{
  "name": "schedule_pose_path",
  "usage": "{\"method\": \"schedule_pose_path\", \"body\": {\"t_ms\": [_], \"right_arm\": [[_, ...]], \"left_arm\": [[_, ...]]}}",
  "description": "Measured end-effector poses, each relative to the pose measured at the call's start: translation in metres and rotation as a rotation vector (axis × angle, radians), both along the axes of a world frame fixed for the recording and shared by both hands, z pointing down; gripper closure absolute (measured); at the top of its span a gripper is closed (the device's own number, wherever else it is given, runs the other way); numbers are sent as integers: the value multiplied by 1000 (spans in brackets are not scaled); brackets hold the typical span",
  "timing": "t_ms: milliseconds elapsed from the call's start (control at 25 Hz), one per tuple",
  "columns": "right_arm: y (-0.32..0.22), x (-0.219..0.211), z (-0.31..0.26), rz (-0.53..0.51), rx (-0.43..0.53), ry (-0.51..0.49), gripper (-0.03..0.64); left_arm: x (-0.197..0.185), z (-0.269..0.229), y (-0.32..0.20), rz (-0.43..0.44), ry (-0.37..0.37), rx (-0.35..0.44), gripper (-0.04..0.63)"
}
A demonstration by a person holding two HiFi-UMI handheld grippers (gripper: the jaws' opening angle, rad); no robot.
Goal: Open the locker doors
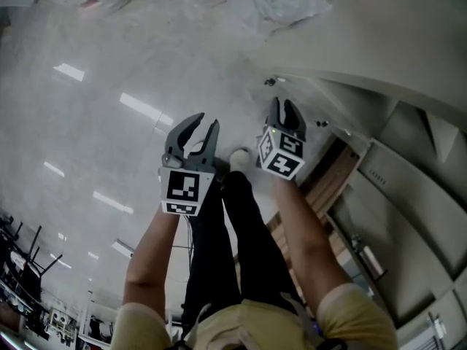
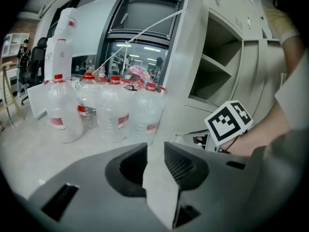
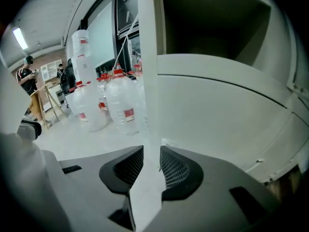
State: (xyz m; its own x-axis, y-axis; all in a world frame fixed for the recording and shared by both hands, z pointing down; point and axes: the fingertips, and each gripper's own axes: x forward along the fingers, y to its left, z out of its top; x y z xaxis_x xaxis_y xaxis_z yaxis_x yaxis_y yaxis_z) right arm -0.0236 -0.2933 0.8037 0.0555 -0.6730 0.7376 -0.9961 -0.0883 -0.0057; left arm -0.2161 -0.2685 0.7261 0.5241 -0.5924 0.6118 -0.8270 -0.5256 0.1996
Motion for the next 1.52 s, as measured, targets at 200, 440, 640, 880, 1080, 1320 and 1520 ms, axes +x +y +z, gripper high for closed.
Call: {"method": "schedule_pose_path", "body": {"t_ms": [200, 440, 640, 880, 1080, 1320, 1520], "right_arm": [[-17, 3, 27, 14, 23, 8, 512], [-31, 17, 61, 93, 24, -14, 512], [-35, 24, 83, 117, -1, -5, 512], [-44, 29, 94, 152, 2, -11, 512], [-57, 25, 95, 128, 18, 9, 512], [-59, 26, 94, 133, 12, 15, 512], [-45, 17, 93, 92, -17, 22, 512]], "left_arm": [[11, 26, -15, 31, 2, 7, 488], [21, 51, -21, 58, -5, 9, 488], [17, 64, -28, 57, -19, 5, 488], [15, 68, -30, 70, -40, 17, 488], [13, 73, -27, 65, -38, 7, 488], [12, 73, -19, 67, -35, -2, 488], [7, 68, -17, 86, -63, 13, 488]]}}
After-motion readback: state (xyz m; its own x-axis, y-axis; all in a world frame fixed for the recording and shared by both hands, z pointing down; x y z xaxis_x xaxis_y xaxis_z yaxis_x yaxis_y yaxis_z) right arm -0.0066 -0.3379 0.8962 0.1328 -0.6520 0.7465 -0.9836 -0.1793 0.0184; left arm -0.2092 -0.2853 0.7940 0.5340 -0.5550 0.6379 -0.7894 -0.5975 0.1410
